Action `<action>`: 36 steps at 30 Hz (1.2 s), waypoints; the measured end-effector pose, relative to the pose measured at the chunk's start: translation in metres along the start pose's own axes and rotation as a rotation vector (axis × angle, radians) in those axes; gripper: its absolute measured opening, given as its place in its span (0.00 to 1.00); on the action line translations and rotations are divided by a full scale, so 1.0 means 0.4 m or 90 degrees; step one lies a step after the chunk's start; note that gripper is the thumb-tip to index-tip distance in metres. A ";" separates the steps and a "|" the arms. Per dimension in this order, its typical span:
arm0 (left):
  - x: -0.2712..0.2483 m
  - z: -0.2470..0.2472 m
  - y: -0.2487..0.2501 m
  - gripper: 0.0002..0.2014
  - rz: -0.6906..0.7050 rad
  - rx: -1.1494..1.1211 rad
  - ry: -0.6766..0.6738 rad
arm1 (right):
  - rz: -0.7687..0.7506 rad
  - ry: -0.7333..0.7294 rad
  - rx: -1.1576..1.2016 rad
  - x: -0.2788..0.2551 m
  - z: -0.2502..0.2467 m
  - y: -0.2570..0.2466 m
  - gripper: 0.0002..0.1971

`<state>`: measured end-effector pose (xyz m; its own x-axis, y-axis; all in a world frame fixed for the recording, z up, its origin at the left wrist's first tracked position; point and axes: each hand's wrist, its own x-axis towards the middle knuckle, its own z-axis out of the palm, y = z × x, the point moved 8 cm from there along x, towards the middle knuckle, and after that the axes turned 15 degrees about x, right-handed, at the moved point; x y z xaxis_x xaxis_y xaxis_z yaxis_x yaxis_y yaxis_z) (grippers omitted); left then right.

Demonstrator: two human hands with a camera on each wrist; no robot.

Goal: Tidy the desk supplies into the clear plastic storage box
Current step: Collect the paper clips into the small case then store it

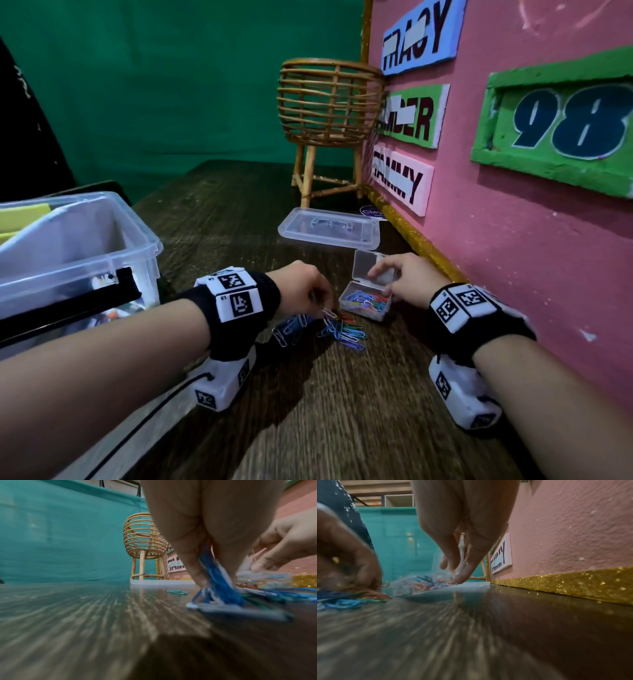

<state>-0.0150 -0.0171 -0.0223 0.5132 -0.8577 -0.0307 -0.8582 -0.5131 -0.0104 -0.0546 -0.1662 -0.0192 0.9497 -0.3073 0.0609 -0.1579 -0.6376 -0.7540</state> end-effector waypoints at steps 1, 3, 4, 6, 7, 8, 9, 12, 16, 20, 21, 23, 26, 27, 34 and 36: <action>0.005 -0.010 0.002 0.09 0.002 -0.012 0.022 | 0.000 -0.012 0.009 0.002 0.006 0.001 0.18; 0.017 -0.039 0.008 0.09 0.006 -0.041 0.088 | -0.005 -0.038 0.041 0.003 0.017 -0.002 0.18; 0.024 -0.055 0.011 0.09 0.004 -0.055 0.128 | -0.008 -0.047 0.052 0.001 0.020 -0.005 0.18; 0.036 -0.082 0.023 0.08 0.012 -0.075 0.201 | -0.009 -0.053 0.055 0.001 0.021 -0.006 0.18; 0.042 -0.092 0.035 0.08 0.029 -0.084 0.226 | -0.007 -0.052 0.051 0.003 0.021 -0.004 0.18; 0.046 -0.098 0.048 0.07 0.052 -0.093 0.244 | -0.004 -0.052 0.042 0.003 0.022 -0.002 0.19; 0.050 -0.101 0.059 0.07 0.072 -0.102 0.250 | -0.006 -0.051 0.036 0.005 0.022 -0.002 0.18; 0.066 -0.079 0.082 0.10 0.090 -0.092 0.179 | -0.013 -0.052 0.020 0.006 0.019 -0.003 0.16; 0.068 -0.071 0.070 0.12 0.034 -0.054 0.159 | -0.010 -0.035 -0.004 0.003 0.013 -0.002 0.16; 0.071 -0.042 0.009 0.15 -0.123 -0.018 0.087 | -0.008 -0.030 -0.011 -0.001 0.014 -0.003 0.17; 0.071 -0.021 -0.001 0.20 -0.147 -0.015 0.032 | -0.008 -0.025 -0.016 -0.001 0.012 -0.003 0.17; 0.068 0.012 -0.004 0.27 -0.143 0.002 -0.061 | -0.006 -0.007 -0.027 0.001 0.005 -0.001 0.17; 0.061 0.022 -0.001 0.23 -0.114 0.053 -0.093 | 0.001 0.014 -0.040 0.000 -0.005 0.001 0.17; 0.061 0.018 -0.001 0.19 -0.110 0.050 -0.081 | -0.001 0.017 -0.045 -0.001 -0.007 0.000 0.17; 0.051 -0.034 0.029 0.06 -0.031 -0.051 0.072 | 0.011 0.046 -0.057 -0.003 -0.018 0.001 0.16; 0.043 -0.034 0.060 0.07 0.024 -0.086 0.063 | 0.019 0.070 -0.052 -0.002 -0.026 0.006 0.16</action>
<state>-0.0266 -0.0447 -0.0095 0.4843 -0.8721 0.0702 -0.8717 -0.4740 0.1243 -0.0587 -0.1748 -0.0144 0.9097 -0.3993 0.1138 -0.2113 -0.6812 -0.7009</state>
